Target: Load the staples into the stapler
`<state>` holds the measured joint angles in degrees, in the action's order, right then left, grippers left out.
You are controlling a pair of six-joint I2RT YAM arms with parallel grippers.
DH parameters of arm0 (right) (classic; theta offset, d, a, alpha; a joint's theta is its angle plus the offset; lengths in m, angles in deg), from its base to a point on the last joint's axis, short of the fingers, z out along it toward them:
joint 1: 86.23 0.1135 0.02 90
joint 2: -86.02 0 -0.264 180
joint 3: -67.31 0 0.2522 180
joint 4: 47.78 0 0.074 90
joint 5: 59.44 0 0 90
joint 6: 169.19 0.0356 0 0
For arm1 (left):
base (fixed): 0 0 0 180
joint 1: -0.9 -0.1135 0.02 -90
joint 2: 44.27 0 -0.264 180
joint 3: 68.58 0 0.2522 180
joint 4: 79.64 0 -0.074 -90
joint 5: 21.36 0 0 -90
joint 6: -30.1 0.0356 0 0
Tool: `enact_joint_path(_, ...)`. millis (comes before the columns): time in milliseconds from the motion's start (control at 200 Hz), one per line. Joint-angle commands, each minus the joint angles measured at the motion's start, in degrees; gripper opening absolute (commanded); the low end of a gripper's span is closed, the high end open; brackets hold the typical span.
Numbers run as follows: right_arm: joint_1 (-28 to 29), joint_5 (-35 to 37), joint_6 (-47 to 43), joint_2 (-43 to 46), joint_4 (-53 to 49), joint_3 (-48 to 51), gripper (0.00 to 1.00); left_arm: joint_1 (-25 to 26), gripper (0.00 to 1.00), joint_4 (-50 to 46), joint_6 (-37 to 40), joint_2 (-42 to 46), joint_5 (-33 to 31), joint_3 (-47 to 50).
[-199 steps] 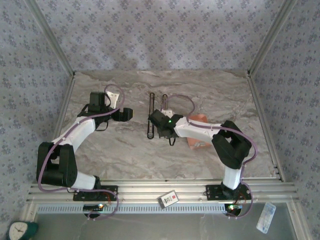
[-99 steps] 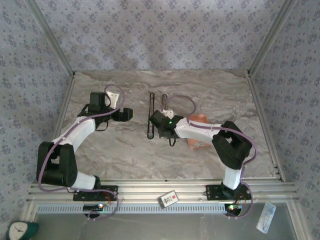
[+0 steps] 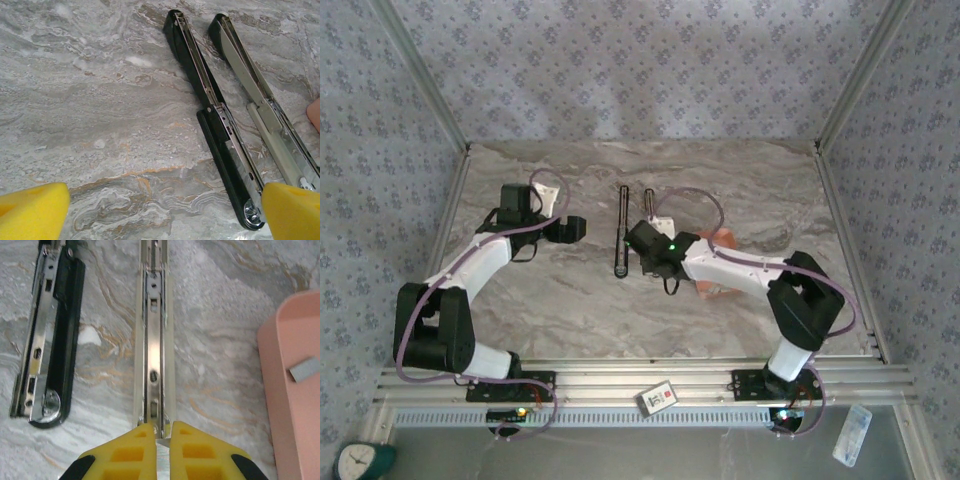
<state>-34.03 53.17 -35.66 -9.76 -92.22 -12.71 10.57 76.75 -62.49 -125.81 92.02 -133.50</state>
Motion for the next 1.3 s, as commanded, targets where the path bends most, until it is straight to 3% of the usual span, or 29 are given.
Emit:
enact_joint_path(0, 0.8, -1.6, 4.2, 3.3, -4.6, 2.5, 0.10, 1.2, 0.98, 0.5, -0.3, 0.3, 1.8, -0.3)
enact_joint_path(620, 1.6, -15.5, 7.1, 4.1, -5.5, 9.1, 0.11, 4.8, 0.98, 0.2, -2.9, 0.4, 3.3, -1.4)
enact_joint_path(1014, 2.8, -16.9, 6.7, -0.2, -5.5, 9.1, 0.12, 6.8, 0.98, -1.6, -1.9, 4.3, 0.4, -1.1)
enact_joint_path(1299, 2.7, -21.2, 6.1, -0.2, -7.1, 9.3, 0.18, 6.9, 0.98, -1.9, -1.8, 4.3, 0.2, -1.2)
